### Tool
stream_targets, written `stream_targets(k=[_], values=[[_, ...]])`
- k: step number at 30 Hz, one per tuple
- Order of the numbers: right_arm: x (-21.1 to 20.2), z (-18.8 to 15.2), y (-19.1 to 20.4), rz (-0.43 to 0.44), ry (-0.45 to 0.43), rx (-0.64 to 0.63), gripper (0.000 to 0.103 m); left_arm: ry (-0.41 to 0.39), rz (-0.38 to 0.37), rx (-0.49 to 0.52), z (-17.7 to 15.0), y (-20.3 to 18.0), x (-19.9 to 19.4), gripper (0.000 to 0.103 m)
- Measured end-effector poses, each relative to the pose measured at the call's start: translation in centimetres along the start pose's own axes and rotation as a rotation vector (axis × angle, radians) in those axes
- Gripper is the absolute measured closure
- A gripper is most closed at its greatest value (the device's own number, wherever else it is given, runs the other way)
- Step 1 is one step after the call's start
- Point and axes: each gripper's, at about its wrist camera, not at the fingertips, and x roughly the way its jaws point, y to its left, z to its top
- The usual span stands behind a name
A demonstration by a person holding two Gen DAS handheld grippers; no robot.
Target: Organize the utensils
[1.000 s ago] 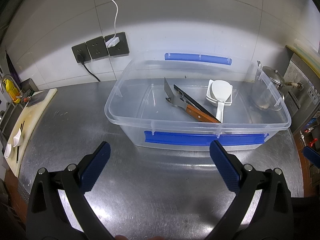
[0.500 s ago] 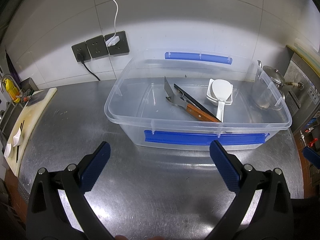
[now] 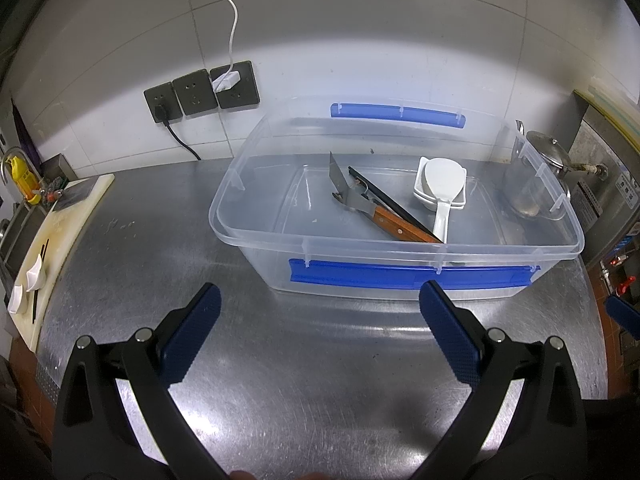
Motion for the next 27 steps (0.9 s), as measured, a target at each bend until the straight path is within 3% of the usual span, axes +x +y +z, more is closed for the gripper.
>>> stream_targets(k=[27], values=[[0.33, 0.17, 0.0, 0.002, 0.008, -0.01, 0.005, 0.001, -0.01, 0.006, 0.36, 0.13, 0.33, 0.008]])
